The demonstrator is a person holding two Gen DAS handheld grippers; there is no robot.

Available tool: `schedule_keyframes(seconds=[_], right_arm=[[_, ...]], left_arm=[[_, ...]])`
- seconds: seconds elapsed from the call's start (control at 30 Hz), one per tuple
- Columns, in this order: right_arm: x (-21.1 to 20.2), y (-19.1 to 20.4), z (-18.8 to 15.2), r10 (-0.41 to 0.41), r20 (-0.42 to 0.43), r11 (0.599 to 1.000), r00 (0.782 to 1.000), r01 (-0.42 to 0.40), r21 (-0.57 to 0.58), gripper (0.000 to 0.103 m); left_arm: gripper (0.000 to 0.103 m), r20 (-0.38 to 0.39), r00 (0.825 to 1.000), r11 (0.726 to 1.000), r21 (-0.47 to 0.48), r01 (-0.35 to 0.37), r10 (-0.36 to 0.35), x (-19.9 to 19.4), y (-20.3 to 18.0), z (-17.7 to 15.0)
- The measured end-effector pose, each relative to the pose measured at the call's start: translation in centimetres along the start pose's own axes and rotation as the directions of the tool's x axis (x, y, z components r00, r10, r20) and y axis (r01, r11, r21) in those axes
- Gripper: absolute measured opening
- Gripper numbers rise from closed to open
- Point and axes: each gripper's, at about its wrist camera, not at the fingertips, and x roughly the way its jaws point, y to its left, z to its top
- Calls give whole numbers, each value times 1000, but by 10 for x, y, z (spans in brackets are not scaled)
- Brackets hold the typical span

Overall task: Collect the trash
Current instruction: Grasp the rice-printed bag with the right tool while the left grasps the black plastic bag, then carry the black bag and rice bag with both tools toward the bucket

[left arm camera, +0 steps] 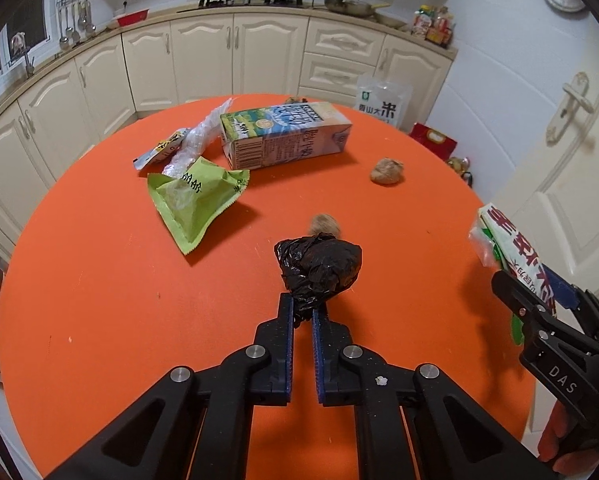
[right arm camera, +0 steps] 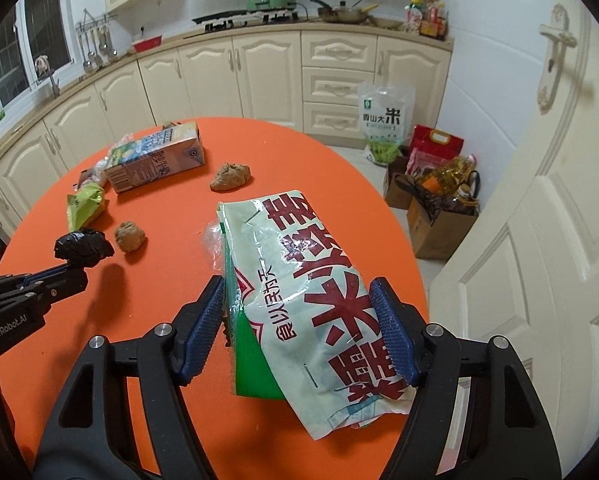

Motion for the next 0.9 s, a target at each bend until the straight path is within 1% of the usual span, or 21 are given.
schedule_keyframes(seconds=[0.27,0.33,0.43,0.53,0.63,0.7,0.77,0.8,0.9], right_arm=[[-41,-6,-16,-25,53,999,998,24,33,70],[-52,-10,-21,-28,69,999,997,25,47,70],[-67,-17,-30,-43,88,997,995,37,70,70],[-86,-30,-42,-67,108,994,992,56,97,70],[-101,-45,-53,-113,114,987,987,99,129,70],[-114,-62,-63,-150,124,976,981,127,175,70],[-125,-78,-72,-193,125,963,973,164,212,70],[-131,-86,-78,-226,128,953,966,192,233,70],[-141,-106,-92,-290,116,931,950,251,266,70]], left_arm=[[4,45,999,999,40,26,-28,-35,-15,-24],[4,56,998,998,54,23,-26,-40,-22,-30],[4,65,997,996,82,46,-52,-48,-36,-39],[4,90,994,991,125,49,-61,-57,-56,-46],[4,85,991,981,173,86,-102,-61,-79,-52],[4,81,989,970,219,107,-128,-61,-99,-57],[4,65,986,957,257,135,-156,-59,-120,-62],[4,53,983,949,276,155,-176,-57,-132,-64],[4,22,979,928,322,185,-203,-43,-162,-69]])
